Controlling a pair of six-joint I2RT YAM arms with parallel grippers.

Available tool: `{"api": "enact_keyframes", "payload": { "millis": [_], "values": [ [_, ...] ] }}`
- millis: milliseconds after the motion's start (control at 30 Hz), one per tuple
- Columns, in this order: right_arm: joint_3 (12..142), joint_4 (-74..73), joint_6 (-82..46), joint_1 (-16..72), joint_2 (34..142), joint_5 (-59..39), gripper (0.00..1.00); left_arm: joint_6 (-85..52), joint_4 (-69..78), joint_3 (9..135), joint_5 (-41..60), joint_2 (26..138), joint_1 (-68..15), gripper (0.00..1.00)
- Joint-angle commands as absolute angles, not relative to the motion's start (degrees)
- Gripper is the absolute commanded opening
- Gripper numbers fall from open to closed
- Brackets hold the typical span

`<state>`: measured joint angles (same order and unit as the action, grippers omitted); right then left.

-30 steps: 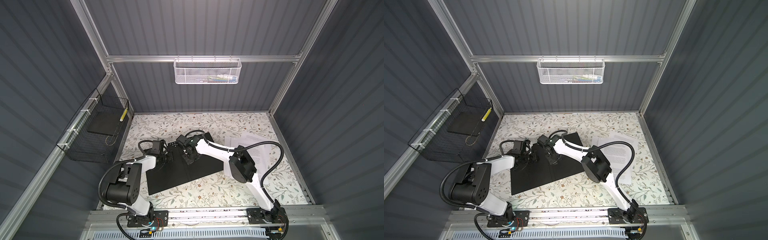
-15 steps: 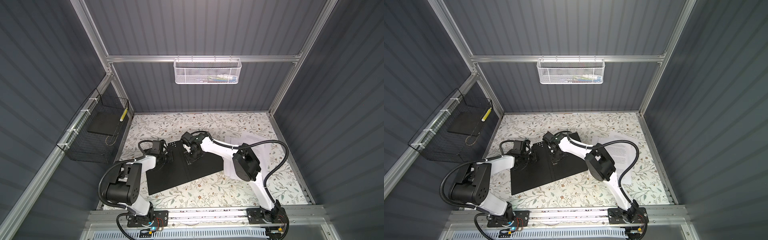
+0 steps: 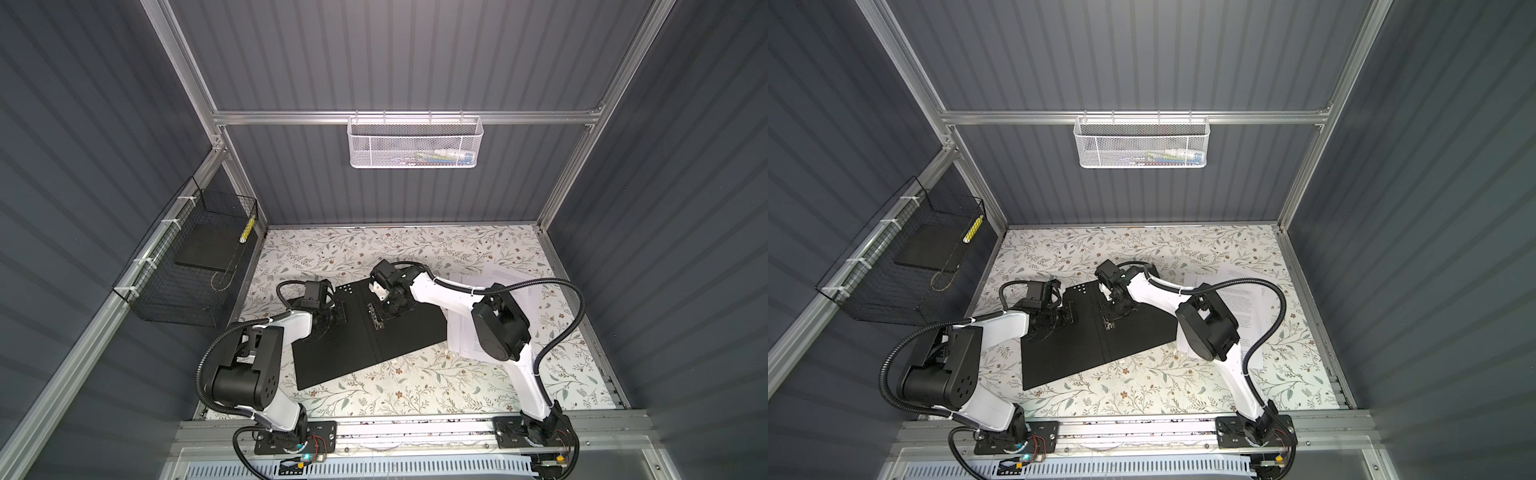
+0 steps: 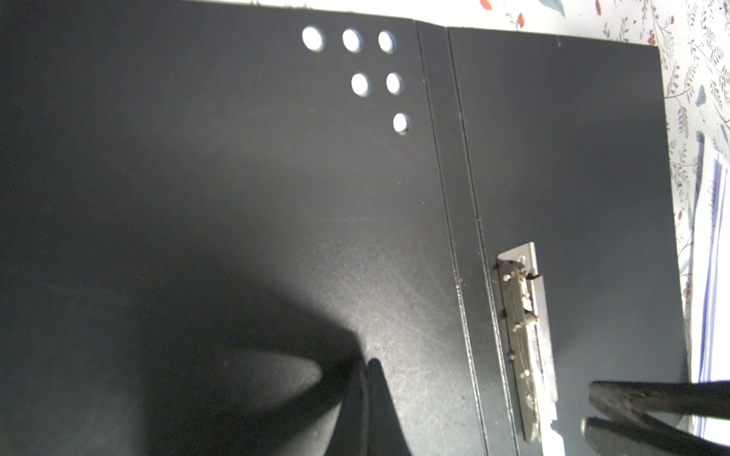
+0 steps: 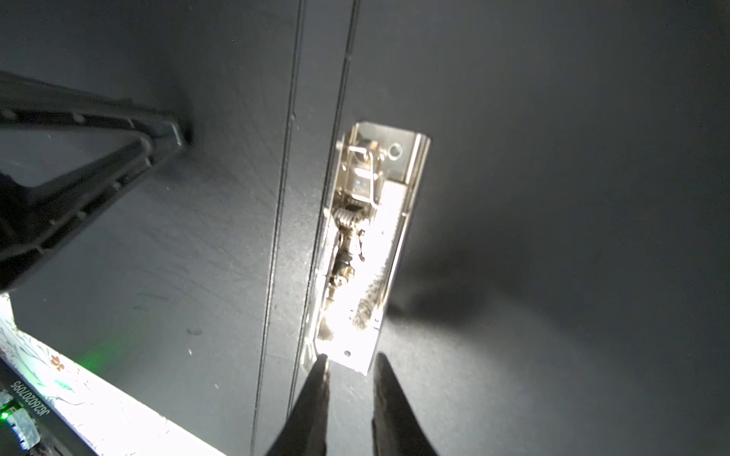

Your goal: Put the files into the folder

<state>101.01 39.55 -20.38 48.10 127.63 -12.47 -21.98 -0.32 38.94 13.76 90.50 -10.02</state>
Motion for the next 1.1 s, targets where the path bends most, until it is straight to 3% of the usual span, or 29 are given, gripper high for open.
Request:
{"api": "enact_keyframes", "payload": {
  "millis": [0,1067],
  "values": [
    [99.63,37.88,-19.69,47.81,125.79,-13.49,0.22,-20.92,-6.15,37.33,11.70,92.18,-9.85,0.00],
    [100.07,34.95,-19.69,47.99,129.72,-17.01,0.11,-20.90,-6.06,37.36,11.91,92.37,-9.90,0.00]
  ]
}}
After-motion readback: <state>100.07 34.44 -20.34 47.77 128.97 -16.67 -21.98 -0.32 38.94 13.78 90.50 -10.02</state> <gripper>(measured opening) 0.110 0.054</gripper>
